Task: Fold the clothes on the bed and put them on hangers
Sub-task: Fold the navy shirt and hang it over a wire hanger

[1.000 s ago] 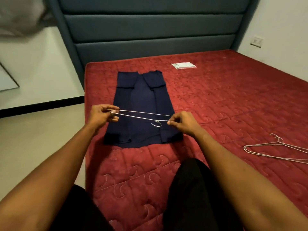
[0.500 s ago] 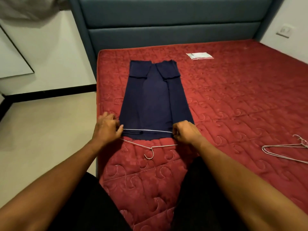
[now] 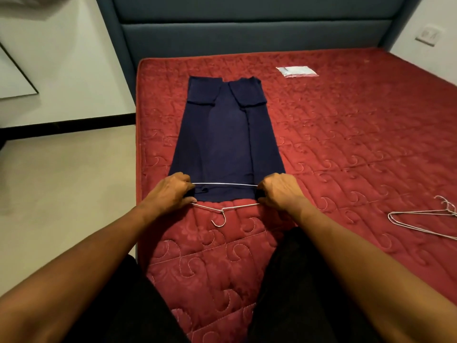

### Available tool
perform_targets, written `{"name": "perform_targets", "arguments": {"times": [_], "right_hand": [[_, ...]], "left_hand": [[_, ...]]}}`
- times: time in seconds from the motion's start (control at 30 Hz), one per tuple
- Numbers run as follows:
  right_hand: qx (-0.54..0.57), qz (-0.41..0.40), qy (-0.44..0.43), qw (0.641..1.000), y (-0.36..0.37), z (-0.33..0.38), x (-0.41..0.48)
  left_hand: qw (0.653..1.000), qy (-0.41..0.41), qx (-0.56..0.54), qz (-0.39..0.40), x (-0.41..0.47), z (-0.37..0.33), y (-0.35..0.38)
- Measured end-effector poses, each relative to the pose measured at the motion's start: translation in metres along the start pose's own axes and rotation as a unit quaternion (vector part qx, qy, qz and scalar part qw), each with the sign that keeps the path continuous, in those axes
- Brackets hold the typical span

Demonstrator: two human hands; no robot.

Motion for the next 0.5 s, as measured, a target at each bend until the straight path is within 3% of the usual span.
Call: {"name": "perform_targets", "arguments": {"times": [0.3, 0.5], "right_hand": [[-0.021, 0.051, 0.014, 0.998, -0.012, -0.014, 0.012], [-0.066, 0.048, -0.029, 0.996, -0.005, 0.001, 0.012]], "left_hand": [[0.989, -0.027, 0.071, 0.126, 0.032, -0.011, -0.010], [0.986, -0.026, 0.116, 0.114, 0.039, -0.019, -0.013]]}}
Point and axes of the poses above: each hand's wrist, its own x-axis towards the middle knuckle, its own y-axis out of the palm, z = x × y, the point moved 4 cm from there along x, towards the middle knuckle, and after that the axes turned 15 degrees about z, right-handed, at the moved point
